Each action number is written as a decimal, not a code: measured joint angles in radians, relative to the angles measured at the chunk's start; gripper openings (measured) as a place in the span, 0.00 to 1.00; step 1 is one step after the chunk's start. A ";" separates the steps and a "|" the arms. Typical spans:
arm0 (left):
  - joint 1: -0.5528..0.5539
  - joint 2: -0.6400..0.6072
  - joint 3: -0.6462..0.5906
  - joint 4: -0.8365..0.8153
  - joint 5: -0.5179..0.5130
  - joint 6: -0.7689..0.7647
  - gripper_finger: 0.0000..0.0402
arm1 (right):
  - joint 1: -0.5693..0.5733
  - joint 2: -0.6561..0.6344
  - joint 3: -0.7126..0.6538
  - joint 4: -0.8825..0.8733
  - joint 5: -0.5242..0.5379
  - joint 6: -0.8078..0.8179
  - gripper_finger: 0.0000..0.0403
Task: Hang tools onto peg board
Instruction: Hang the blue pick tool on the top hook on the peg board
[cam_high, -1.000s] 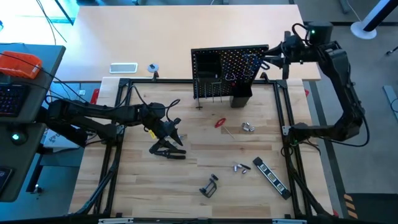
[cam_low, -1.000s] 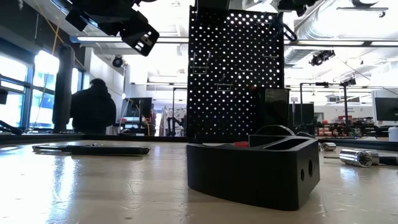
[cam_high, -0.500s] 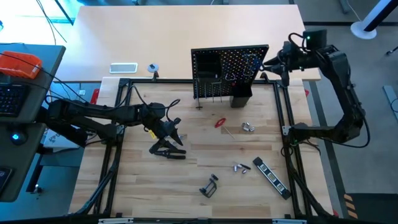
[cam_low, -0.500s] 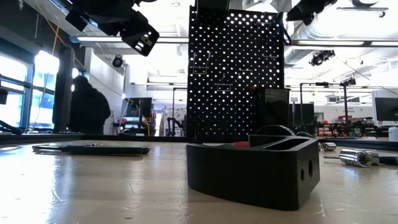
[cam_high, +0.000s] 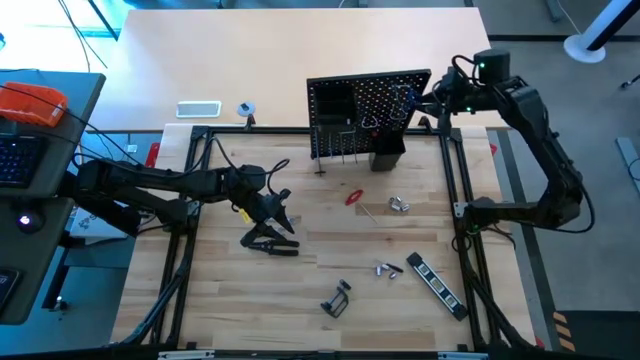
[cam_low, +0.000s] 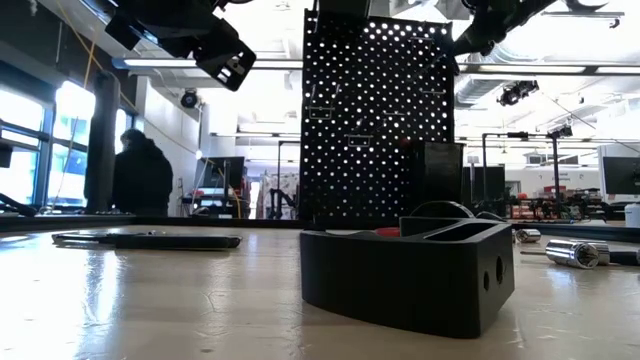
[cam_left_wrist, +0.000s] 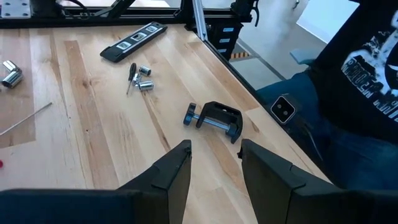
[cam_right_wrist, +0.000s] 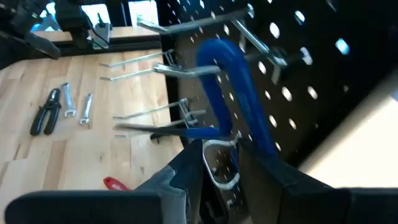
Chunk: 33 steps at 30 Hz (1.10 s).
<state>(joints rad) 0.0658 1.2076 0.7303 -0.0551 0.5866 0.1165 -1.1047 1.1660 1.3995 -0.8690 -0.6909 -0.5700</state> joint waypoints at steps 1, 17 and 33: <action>0.000 0.000 0.000 0.000 -0.001 -0.002 0.33 | 0.011 0.000 -0.001 0.009 -0.001 0.011 0.23; 0.000 0.000 0.000 -0.001 -0.001 -0.003 0.33 | 0.093 -0.004 -0.001 0.079 0.077 0.106 0.23; -0.001 0.000 0.000 -0.001 0.000 -0.008 0.33 | 0.147 -0.005 -0.001 0.109 0.236 0.177 0.23</action>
<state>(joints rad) 0.0644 1.2076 0.7302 -0.0561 0.5865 0.1085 -0.9577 1.1612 1.3983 -0.7600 -0.4546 -0.3928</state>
